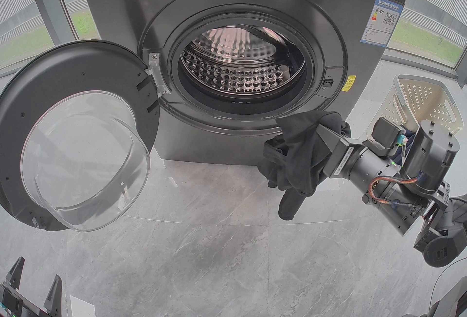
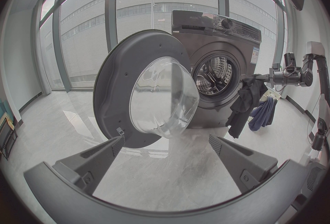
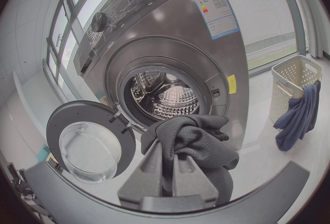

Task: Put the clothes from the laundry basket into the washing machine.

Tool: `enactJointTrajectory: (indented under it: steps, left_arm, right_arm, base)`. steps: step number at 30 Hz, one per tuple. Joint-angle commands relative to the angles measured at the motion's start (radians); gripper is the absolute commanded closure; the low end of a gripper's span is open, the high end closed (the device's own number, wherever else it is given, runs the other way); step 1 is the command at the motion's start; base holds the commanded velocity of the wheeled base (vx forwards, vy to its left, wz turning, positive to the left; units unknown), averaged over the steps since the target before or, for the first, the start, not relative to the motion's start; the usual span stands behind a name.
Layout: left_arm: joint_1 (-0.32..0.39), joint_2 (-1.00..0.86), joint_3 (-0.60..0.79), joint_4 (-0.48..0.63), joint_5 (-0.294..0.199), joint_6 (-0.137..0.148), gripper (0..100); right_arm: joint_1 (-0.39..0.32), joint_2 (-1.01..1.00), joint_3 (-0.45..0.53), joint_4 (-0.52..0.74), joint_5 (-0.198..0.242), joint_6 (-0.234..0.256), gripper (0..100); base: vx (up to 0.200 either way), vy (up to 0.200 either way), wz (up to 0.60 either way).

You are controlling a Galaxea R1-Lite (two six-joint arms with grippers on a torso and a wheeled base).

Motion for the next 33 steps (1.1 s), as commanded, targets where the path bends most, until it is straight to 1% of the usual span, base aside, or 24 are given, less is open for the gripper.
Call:
enactJointTrajectory:
  steps: [1,3,4,5,6,7,8,11,12,13,15,17,18,19,20,21,22,23,24,25,26,28,30,33]
  left_arm:
    - [0.002,-0.018,0.018,-0.003,-0.004,0.007,0]
    - [0.002,-0.018,0.007,-0.018,-0.006,0.003,0]
    - [0.002,-0.006,-0.016,-0.035,-0.007,-0.002,0]
    - [-0.003,0.01,-0.068,-0.061,-0.017,-0.005,0]
    - [-0.003,0.011,-0.074,-0.063,-0.018,-0.006,0]
    - [-0.018,0.06,-0.143,-0.08,-0.06,-0.016,0]
    - [-0.027,0.094,-0.162,-0.081,-0.09,-0.017,0]
    - [-0.047,0.22,-0.168,-0.098,-0.17,-0.019,0]
    - [-0.056,0.264,-0.169,-0.11,-0.202,-0.022,0]
    - [-0.061,0.295,-0.173,-0.124,-0.228,-0.029,0]
    - [-0.078,0.391,-0.185,-0.173,-0.3,-0.063,0]
    - [-0.082,0.479,-0.203,-0.209,-0.345,-0.074,0]
    - [-0.082,0.493,-0.208,-0.213,-0.351,-0.075,0]
    - [-0.086,0.572,-0.223,-0.245,-0.385,-0.072,0]
    - [-0.087,0.611,-0.229,-0.265,-0.4,-0.071,0]
    - [-0.099,0.683,-0.235,-0.318,-0.426,-0.072,0]
    - [-0.107,0.718,-0.237,-0.348,-0.434,-0.069,0]
    - [-0.124,0.773,-0.239,-0.405,-0.44,-0.071,0]
    - [-0.135,0.8,-0.24,-0.433,-0.44,-0.072,0]
    - [-0.161,0.858,-0.24,-0.497,-0.439,-0.072,0]
    - [-0.182,0.905,-0.24,-0.548,-0.437,-0.074,0]
    - [-0.211,0.958,-0.242,-0.603,-0.432,-0.077,0]
    - [-0.233,1.002,-0.249,-0.626,-0.432,-0.077,0]
    - [-0.27,1.062,-0.271,-0.629,-0.431,-0.075,0]
  right_arm:
    - [0.039,0.042,-0.052,-0.005,-0.007,0.008,100]
    - [0.049,0.047,-0.07,-0.018,-0.006,0.007,100]
    - [0.05,0.049,-0.08,-0.022,-0.006,0.007,100]
    - [0.052,0.055,-0.087,-0.024,-0.003,0.007,100]
    - [0.053,0.055,-0.089,-0.024,-0.003,0.007,100]
    - [0.064,0.068,-0.101,-0.028,0.0,0.007,100]
    - [0.072,0.079,-0.11,-0.028,0.0,0.007,100]
    - [0.088,0.121,-0.136,-0.047,-0.006,0.005,100]
    - [0.09,0.134,-0.144,-0.064,-0.006,-0.002,100]
    - [0.09,0.144,-0.15,-0.074,-0.006,-0.007,100]
    - [0.09,0.168,-0.176,-0.094,-0.006,-0.03,100]
    - [0.092,0.177,-0.185,-0.102,-0.006,-0.055,100]
    - [0.092,0.179,-0.187,-0.104,-0.006,-0.058,100]
    - [0.093,0.184,-0.189,-0.105,0.0,-0.075,100]
    - [0.093,0.185,-0.19,-0.105,0.002,-0.081,100]
    - [0.096,0.191,-0.192,-0.107,0.006,-0.088,100]
    - [0.101,0.193,-0.195,-0.107,0.009,-0.09,100]
    - [0.104,0.194,-0.205,-0.107,0.016,-0.09,100]
    - [0.105,0.194,-0.212,-0.105,0.02,-0.09,100]
    - [0.105,0.194,-0.227,-0.107,0.031,-0.091,100]
    - [0.107,0.194,-0.245,-0.107,0.048,-0.093,100]
    - [0.108,0.194,-0.268,-0.108,0.083,-0.101,100]
    - [0.11,0.196,-0.29,-0.104,0.111,-0.107,100]
    - [0.108,0.217,-0.32,-0.104,0.117,-0.111,100]
  base:
    - [0.0,0.0,0.0]
    - [0.0,0.0,0.0]
    - [0.0,0.0,0.0]
    - [0.0,0.0,0.0]
    - [0.0,0.0,0.0]
    - [0.0,0.0,0.0]
    - [0.0,0.0,0.0]
    - [0.0,0.0,0.0]
    - [0.0,0.0,0.0]
    - [0.0,0.0,0.0]
    - [0.0,0.0,0.0]
    - [0.0,0.0,0.0]
    - [0.0,0.0,0.0]
    - [0.0,0.0,0.0]
    - [0.0,0.0,0.0]
    - [0.0,0.0,0.0]
    - [0.0,0.0,0.0]
    - [0.0,0.0,0.0]
    - [0.0,0.0,0.0]
    - [0.0,0.0,0.0]
    - [0.0,0.0,0.0]
    - [0.0,0.0,0.0]
    - [0.0,0.0,0.0]
    - [0.0,0.0,0.0]
